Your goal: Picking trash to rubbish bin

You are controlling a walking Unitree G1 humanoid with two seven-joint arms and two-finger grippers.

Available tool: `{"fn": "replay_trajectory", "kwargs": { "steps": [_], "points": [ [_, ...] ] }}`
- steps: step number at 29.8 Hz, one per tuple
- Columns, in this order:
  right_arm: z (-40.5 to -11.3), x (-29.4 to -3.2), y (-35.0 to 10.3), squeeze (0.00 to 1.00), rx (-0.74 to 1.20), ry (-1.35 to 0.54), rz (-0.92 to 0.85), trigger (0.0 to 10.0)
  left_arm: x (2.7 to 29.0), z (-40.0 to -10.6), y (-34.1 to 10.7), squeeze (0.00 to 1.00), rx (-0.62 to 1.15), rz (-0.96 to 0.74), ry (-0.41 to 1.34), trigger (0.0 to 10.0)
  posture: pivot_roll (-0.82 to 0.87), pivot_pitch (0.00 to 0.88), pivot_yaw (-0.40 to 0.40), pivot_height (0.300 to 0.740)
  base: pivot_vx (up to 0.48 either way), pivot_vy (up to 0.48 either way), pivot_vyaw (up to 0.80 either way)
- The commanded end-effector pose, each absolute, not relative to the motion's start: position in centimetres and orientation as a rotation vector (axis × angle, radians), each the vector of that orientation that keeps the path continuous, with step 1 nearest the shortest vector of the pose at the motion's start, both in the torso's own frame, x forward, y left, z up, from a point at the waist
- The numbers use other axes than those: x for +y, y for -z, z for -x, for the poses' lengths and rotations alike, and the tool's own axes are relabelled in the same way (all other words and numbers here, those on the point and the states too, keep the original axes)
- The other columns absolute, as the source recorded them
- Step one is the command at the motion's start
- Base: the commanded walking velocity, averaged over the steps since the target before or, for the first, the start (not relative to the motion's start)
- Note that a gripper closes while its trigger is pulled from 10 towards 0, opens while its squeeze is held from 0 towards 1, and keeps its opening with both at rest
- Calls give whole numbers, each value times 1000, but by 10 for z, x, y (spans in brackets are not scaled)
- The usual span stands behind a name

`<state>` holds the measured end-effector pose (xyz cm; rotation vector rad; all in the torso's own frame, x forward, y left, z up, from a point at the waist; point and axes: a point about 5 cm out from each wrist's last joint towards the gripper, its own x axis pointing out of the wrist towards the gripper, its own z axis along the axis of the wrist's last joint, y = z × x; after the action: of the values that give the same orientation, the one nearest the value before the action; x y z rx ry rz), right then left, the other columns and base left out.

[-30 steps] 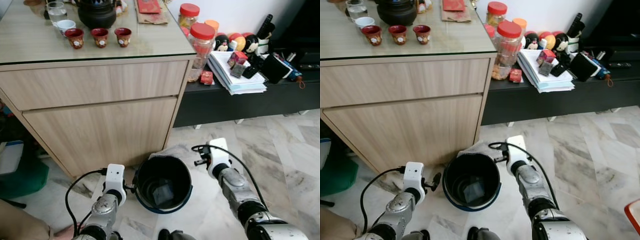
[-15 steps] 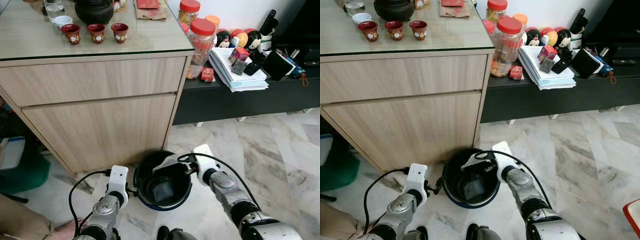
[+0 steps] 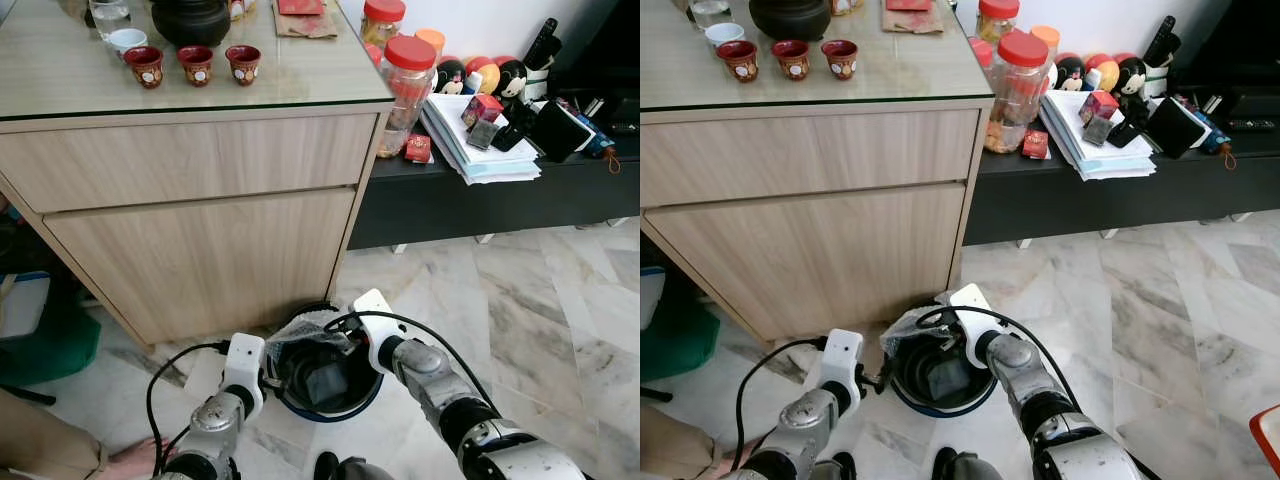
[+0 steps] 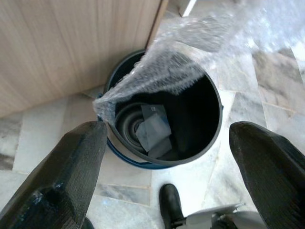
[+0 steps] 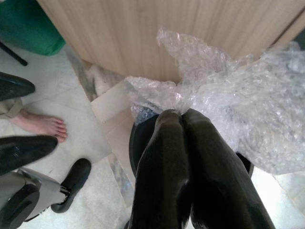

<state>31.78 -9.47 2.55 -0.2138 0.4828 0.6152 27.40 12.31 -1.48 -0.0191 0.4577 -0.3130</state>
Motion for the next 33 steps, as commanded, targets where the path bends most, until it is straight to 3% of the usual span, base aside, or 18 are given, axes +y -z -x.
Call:
{"fn": "replay_trajectory", "kwargs": {
  "steps": [1, 10, 11, 13, 14, 17, 33],
  "points": [
    [-316, -95, -23, 0, 489, -611, 226, 10000, 121, -266, 21, 0, 487, 11, 330, 10000, 59, 188, -168, 740, 0, 0, 0],
    [-318, -95, -25, 0, 483, -584, 244, 10000, 117, -268, 19, 0, 475, 0, 343, 10000, 59, 192, -172, 740, 0, 0, 0],
    [-318, -96, -25, 59, 480, -575, 237, 10000, 117, -269, 19, 0, 474, -3, 343, 10000, 59, 198, -172, 740, 0, 0, 0],
    [-319, -96, -26, 59, 477, -568, 223, 10000, 117, -269, 19, 0, 474, -8, 343, 10000, 59, 199, -172, 740, 0, 0, 0],
    [-320, -96, -27, 455, 472, -565, 223, 10000, 117, -269, 18, 0, 473, -17, 345, 10000, 54, 202, -174, 740, 0, 0, 0],
    [-322, -99, -28, 1000, 470, -541, 221, 10000, 117, -269, 18, 0, 471, -20, 344, 10000, 53, 205, -175, 740, 0, 0, 0],
    [-323, -106, -27, 1000, 488, -490, 238, 10000, 116, -269, 18, 0, 471, -22, 343, 10000, 54, 215, -178, 740, 0, 0, 0]
  ]
}}
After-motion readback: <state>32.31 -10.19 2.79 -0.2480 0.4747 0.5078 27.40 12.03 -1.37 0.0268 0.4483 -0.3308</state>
